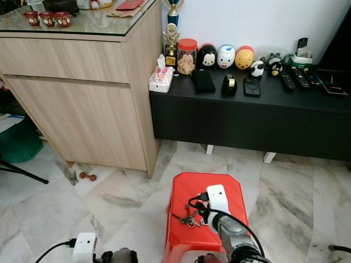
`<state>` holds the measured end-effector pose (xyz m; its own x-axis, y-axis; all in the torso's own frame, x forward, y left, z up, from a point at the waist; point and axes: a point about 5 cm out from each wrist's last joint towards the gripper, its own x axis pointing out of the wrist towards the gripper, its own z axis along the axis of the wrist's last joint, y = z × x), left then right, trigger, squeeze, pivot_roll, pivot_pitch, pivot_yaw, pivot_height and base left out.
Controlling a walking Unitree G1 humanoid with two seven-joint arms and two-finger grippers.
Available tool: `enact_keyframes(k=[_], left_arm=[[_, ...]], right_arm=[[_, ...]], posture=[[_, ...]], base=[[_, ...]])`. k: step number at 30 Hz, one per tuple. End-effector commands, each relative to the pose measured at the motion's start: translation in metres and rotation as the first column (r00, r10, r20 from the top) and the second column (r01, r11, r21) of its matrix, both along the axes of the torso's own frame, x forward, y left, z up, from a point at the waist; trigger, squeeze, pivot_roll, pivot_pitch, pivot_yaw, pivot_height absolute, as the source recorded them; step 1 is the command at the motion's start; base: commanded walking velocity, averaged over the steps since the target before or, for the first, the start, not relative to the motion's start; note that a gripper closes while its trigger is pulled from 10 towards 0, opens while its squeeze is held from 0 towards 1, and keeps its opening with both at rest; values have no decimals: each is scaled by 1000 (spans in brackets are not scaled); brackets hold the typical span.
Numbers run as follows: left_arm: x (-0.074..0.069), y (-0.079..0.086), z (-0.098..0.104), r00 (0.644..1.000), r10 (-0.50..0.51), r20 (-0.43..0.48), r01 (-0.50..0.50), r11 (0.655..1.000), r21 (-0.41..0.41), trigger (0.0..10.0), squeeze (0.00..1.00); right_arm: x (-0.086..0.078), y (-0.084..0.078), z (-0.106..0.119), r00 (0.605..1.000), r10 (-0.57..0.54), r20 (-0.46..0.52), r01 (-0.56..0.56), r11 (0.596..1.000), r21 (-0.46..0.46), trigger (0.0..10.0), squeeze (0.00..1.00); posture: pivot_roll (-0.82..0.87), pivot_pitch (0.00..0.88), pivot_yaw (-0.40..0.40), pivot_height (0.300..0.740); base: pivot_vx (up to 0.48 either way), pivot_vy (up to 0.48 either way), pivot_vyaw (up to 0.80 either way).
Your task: Hang keys on a hook
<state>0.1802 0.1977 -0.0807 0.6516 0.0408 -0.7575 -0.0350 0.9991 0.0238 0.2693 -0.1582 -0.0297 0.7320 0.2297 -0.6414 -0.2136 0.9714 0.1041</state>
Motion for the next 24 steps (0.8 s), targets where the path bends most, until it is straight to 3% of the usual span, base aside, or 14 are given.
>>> enact_keyframes(k=[1, 7, 14, 20, 24], left_arm=[[-16, -6, -9, 997, -12, -76, 11, 1000, -19, 10000, 0], [-16, -6, -10, 997, -18, -79, 17, 1000, -18, 10000, 0], [-17, -6, -10, 997, -20, -81, 18, 1000, -15, 10000, 0], [-20, -3, -11, 996, -7, -85, 6, 1000, -14, 10000, 0], [-22, 0, -11, 996, 2, -89, -3, 1000, -15, 10000, 0]], right_arm=[[-7, -7, -6, 999, -26, -42, 26, 1000, -18, 10000, 0], [-22, -15, -18, 990, -26, -136, 16, 997, -73, 10000, 0], [-19, -18, -14, 995, -65, -70, 61, 997, -51, 10000, 0], [-15, -22, -11, 987, -160, -7, 160, 985, -60, 10000, 0], [-21, -30, -14, 972, -236, -8, 235, 969, -72, 10000, 0]], posture=[[27, 64, -41, 648], [28, 66, -40, 648], [27, 67, -41, 648], [27, 68, -42, 648], [29, 67, -41, 648]], base=[[0, 0, 0], [0, 0, 0], [0, 0, 0], [0, 0, 0], [0, 0, 0]])
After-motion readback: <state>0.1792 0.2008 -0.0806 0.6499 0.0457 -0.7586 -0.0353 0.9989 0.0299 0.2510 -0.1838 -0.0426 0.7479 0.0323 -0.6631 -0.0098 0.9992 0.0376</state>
